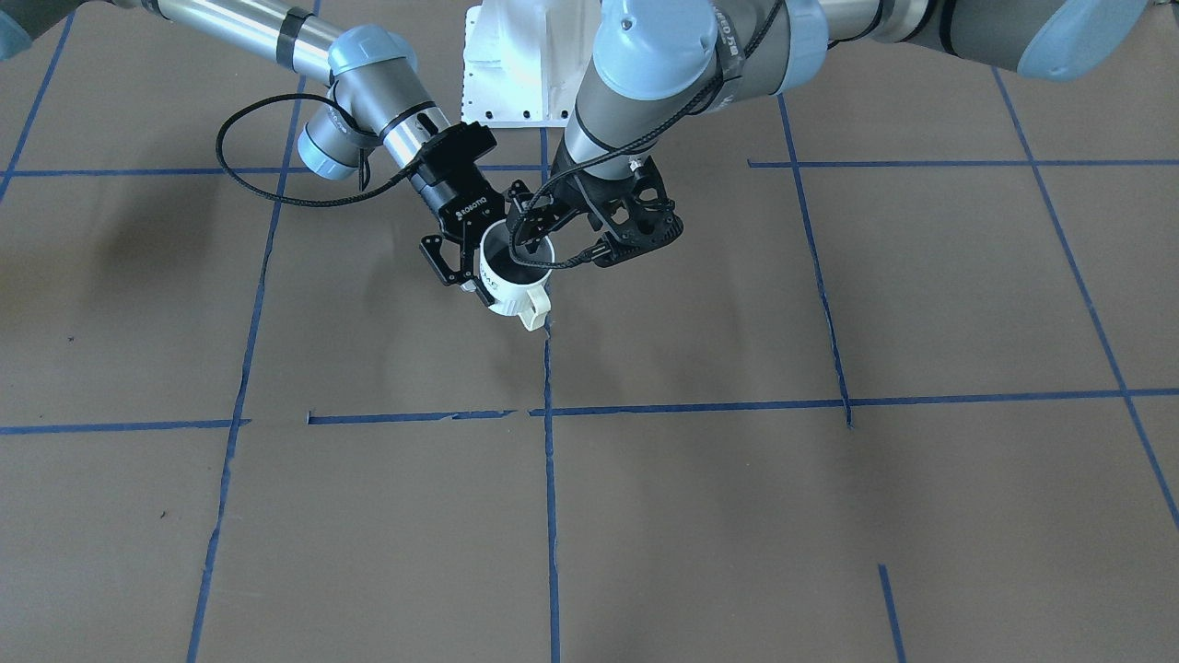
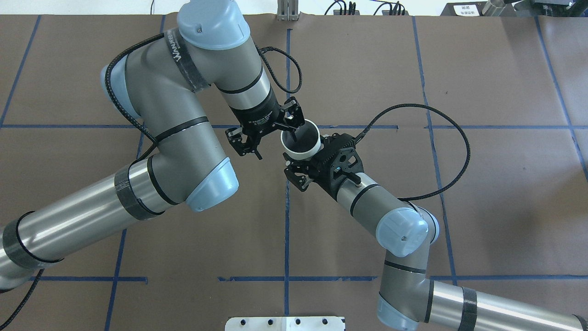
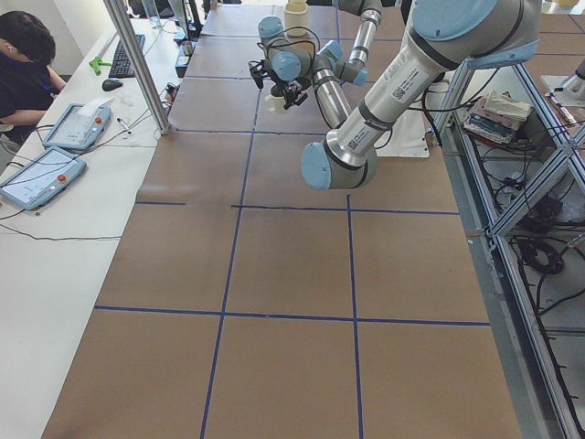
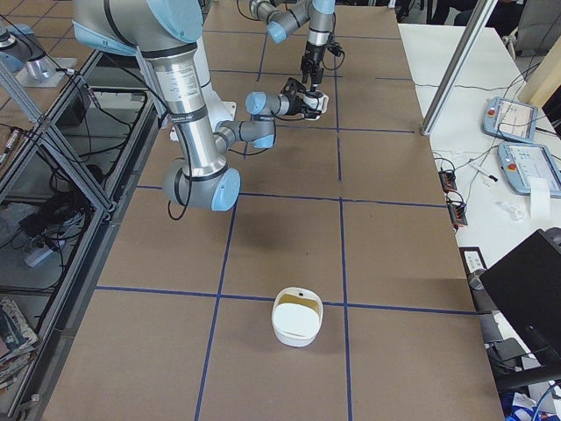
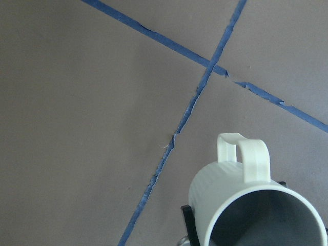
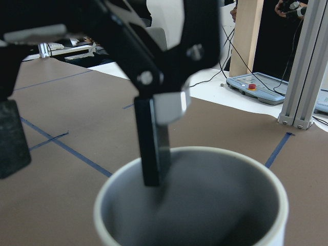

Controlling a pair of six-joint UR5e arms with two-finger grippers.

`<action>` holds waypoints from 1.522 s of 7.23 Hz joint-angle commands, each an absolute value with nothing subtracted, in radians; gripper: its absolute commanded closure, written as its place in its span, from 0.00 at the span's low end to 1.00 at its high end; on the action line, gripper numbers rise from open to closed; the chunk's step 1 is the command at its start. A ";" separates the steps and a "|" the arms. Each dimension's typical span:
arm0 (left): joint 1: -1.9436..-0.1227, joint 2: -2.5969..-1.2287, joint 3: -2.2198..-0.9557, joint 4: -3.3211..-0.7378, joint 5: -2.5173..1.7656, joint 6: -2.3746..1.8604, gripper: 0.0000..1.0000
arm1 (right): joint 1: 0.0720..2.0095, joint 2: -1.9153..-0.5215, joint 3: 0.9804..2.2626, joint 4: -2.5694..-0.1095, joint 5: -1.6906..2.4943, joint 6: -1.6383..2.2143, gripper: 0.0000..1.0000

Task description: Left arm hands cup to right arm to dump lemon

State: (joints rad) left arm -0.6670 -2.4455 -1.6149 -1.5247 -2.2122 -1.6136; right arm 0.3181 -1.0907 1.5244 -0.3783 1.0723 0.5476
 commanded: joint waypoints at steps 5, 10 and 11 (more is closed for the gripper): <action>-0.663 -2.488 -1.517 -1.591 -2.206 -1.687 0.39 | 0.316 -1.092 1.523 -0.383 1.074 0.548 0.63; -0.663 -2.488 -1.517 -1.592 -2.206 -1.675 0.58 | 0.316 -1.094 1.520 -0.383 1.075 0.537 0.63; -0.661 -2.488 -1.519 -1.592 -2.206 -1.674 0.58 | 0.316 -1.094 1.520 -0.383 1.075 0.537 0.63</action>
